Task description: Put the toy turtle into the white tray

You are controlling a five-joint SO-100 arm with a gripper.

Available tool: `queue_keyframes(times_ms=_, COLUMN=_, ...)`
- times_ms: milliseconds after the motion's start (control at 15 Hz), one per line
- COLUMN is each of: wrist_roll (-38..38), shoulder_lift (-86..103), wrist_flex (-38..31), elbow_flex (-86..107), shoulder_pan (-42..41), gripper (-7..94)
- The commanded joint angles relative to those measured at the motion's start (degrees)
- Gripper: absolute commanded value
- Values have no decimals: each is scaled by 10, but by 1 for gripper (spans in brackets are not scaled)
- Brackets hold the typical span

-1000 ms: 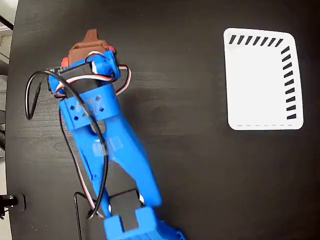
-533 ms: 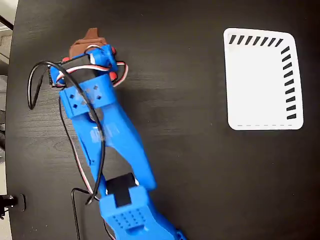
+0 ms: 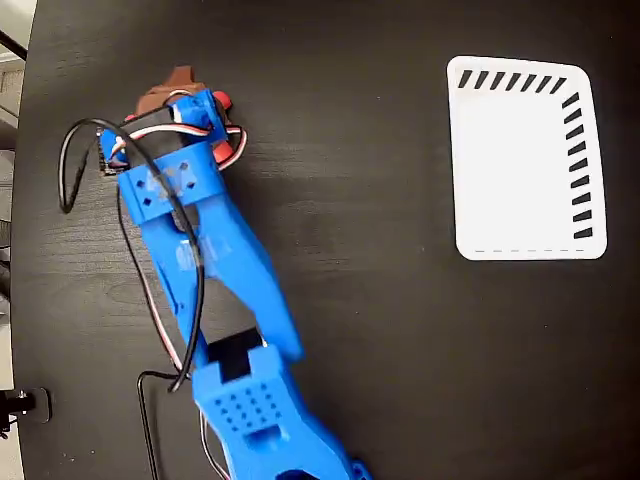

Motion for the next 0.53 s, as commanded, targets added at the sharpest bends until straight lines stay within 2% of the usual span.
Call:
queue_keyframes(times_ms=0, wrist_roll=11, shoulder_lift=19, wrist_flex=5, elbow_flex=-45, shoulder_pan=-11, gripper=58)
queue_keyframes(times_ms=467, wrist_roll=11, shoulder_lift=-9, wrist_flex=4, elbow_flex=-69, shoulder_pan=-17, gripper=57)
